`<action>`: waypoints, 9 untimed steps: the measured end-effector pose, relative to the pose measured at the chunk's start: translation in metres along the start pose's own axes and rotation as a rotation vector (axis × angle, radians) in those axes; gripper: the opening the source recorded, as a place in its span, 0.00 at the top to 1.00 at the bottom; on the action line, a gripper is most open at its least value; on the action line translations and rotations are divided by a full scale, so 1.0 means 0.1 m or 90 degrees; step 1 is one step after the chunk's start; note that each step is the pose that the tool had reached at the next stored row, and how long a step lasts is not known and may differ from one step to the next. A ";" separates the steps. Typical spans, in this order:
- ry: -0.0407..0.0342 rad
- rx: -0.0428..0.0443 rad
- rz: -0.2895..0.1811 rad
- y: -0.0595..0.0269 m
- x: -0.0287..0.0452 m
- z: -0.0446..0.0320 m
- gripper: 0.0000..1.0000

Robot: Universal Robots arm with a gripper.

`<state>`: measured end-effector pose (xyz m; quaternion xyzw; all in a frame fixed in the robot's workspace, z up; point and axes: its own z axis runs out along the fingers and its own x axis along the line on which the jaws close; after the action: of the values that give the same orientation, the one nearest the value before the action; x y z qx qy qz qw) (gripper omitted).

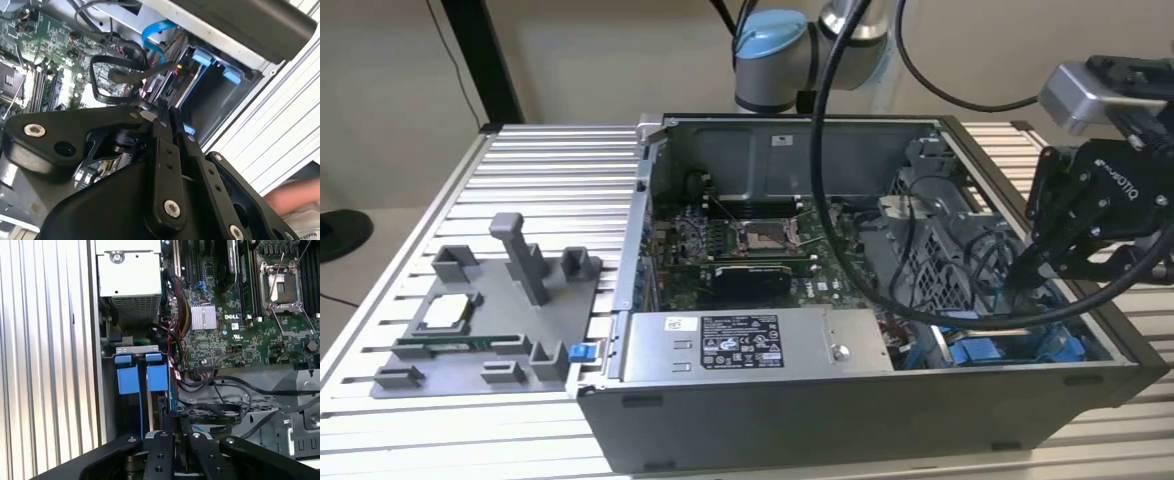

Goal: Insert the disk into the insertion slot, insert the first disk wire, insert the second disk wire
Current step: 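Insert the second disk wire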

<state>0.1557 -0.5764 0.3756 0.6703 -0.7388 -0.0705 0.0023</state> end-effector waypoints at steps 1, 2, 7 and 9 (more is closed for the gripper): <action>-0.0005 0.0062 -0.002 0.006 0.002 0.002 1.00; -0.0007 0.0141 -0.004 0.009 0.004 0.001 1.00; -0.0017 0.0384 -0.013 0.025 0.030 0.004 1.00; -0.0018 0.0396 -0.014 0.030 0.054 0.007 1.00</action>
<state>0.1520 -0.5813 0.3748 0.6781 -0.7331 -0.0485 -0.0203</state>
